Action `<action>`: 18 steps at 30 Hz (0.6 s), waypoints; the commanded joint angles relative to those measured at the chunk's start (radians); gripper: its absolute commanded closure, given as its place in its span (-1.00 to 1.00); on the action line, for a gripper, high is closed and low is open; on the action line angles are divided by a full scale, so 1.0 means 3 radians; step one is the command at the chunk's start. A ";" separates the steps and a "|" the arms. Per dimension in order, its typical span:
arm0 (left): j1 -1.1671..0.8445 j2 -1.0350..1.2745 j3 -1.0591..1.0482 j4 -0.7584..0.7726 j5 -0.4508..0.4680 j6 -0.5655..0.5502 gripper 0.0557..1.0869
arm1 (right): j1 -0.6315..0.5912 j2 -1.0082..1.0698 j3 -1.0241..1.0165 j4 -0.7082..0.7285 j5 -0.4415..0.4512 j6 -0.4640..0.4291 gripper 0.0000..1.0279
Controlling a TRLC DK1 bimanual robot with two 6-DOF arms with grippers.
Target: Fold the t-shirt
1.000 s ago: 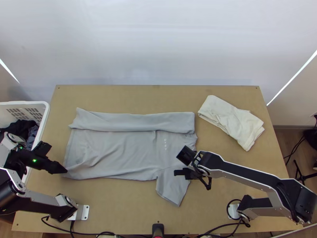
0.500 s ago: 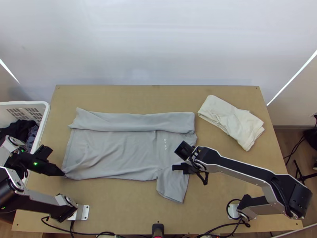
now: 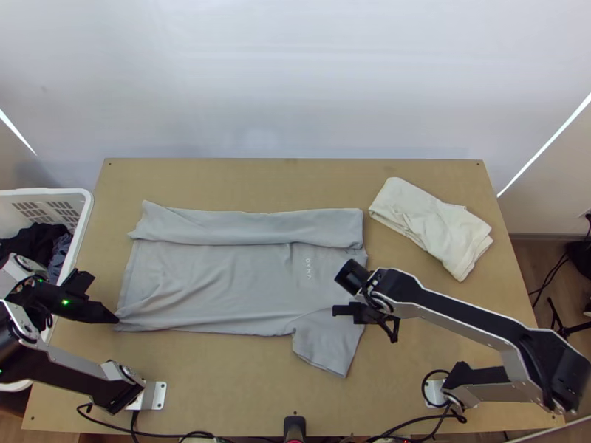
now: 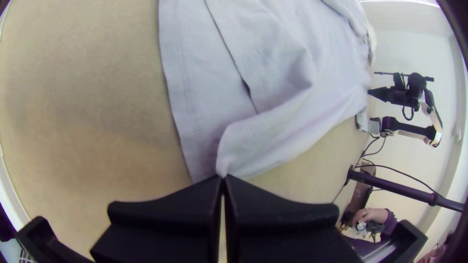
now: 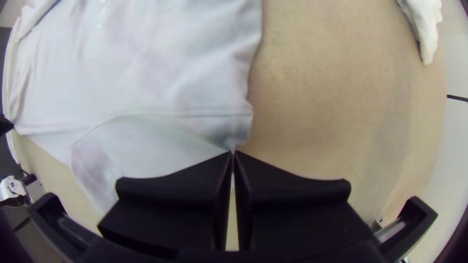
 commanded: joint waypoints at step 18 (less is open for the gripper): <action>-0.0323 0.0452 0.0760 0.0691 0.0706 -0.1255 0.93 | -0.0155 -0.0175 0.0722 -0.0553 -0.0256 -0.0040 0.94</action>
